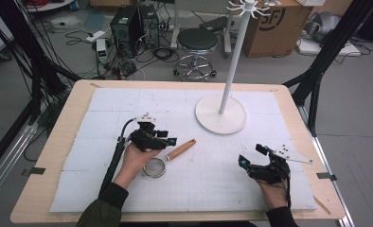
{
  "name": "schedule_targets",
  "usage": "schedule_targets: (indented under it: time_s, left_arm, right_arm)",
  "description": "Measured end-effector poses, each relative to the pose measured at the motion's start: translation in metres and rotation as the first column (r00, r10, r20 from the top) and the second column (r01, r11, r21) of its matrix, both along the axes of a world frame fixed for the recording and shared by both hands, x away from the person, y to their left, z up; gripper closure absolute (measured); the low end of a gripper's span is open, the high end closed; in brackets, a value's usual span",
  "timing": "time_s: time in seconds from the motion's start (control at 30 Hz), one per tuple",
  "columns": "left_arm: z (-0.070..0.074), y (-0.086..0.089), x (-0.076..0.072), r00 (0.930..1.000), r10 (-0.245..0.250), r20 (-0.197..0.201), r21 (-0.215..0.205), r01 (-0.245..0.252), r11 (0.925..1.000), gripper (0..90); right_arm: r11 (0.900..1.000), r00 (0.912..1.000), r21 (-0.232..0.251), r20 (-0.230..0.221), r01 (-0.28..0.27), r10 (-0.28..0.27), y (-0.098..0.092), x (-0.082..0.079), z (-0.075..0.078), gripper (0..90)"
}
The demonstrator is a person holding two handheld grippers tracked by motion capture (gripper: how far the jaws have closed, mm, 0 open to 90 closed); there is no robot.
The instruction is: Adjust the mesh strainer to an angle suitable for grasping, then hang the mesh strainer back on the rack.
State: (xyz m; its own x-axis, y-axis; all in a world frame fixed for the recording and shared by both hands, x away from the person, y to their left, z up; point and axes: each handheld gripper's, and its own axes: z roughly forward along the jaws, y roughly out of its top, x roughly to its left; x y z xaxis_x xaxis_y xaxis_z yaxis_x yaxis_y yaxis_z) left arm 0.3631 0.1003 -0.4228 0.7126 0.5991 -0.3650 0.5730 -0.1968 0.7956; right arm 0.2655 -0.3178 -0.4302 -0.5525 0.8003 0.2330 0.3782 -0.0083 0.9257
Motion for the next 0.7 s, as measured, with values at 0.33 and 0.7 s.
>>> schedule_targets:
  time_s: [0.33, 0.7]
  left_arm:
    - [0.002, 0.007, -0.026, 0.9970, -0.039, 0.067, 0.045, 0.036, 0.9983, 32.3]
    - [-0.006, -0.004, -0.032, 0.9949, -0.086, 0.053, 0.109, 0.080, 0.9908, 38.5]
  right_arm:
    - [1.000, 1.0000, -0.007, -0.006, -0.005, 0.005, 0.002, 0.000, -0.001, 5.5]
    - [1.000, 1.0000, -0.008, 0.005, -0.004, 0.004, 0.000, -0.002, 0.000, 5.5]
